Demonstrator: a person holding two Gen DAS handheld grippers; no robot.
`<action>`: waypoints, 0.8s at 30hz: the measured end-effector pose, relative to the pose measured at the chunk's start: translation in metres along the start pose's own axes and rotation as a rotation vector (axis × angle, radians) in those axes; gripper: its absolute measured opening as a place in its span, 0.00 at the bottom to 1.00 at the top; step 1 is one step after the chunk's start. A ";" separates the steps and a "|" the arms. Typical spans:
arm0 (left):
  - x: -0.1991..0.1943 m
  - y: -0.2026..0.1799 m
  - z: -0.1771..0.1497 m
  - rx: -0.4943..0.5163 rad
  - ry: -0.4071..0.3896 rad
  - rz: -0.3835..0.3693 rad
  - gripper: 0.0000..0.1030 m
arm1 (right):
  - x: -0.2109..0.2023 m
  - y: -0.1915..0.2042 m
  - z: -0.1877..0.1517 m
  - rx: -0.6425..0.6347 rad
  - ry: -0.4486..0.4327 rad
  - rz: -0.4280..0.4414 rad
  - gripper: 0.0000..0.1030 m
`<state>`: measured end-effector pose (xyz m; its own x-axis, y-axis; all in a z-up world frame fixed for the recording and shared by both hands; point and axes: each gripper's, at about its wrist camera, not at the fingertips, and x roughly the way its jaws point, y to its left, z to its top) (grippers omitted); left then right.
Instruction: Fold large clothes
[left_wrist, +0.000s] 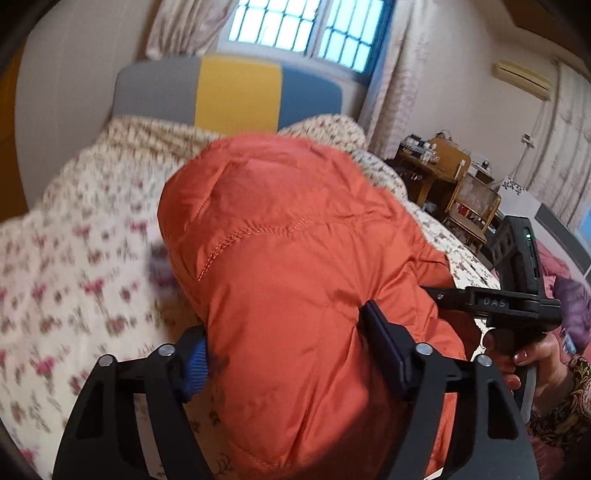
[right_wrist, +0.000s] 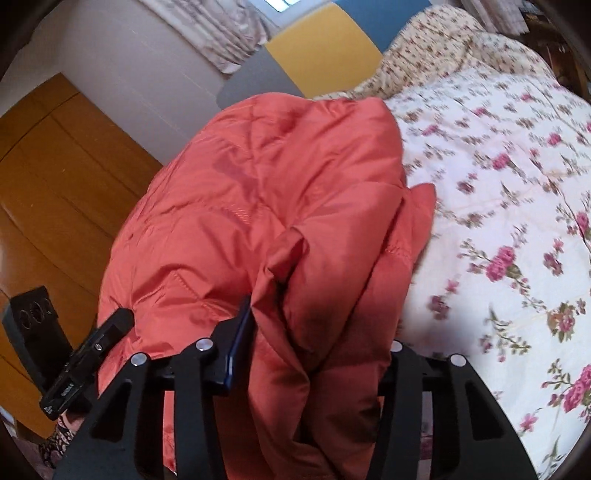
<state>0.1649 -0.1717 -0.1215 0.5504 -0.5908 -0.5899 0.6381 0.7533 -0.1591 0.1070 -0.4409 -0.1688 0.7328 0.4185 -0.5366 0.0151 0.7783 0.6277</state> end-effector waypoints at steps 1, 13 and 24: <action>-0.003 -0.003 0.001 0.014 -0.015 0.004 0.69 | 0.003 0.006 0.002 -0.008 -0.003 0.005 0.46; -0.068 0.020 0.012 0.117 -0.203 0.135 0.67 | 0.094 0.111 0.018 -0.099 -0.016 0.140 0.45; -0.122 0.142 -0.005 -0.037 -0.252 0.359 0.67 | 0.228 0.205 0.018 -0.300 0.079 0.045 0.55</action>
<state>0.1858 0.0083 -0.0760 0.8505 -0.3386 -0.4026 0.3654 0.9308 -0.0107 0.2898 -0.1948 -0.1525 0.6730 0.4817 -0.5612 -0.2262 0.8565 0.4639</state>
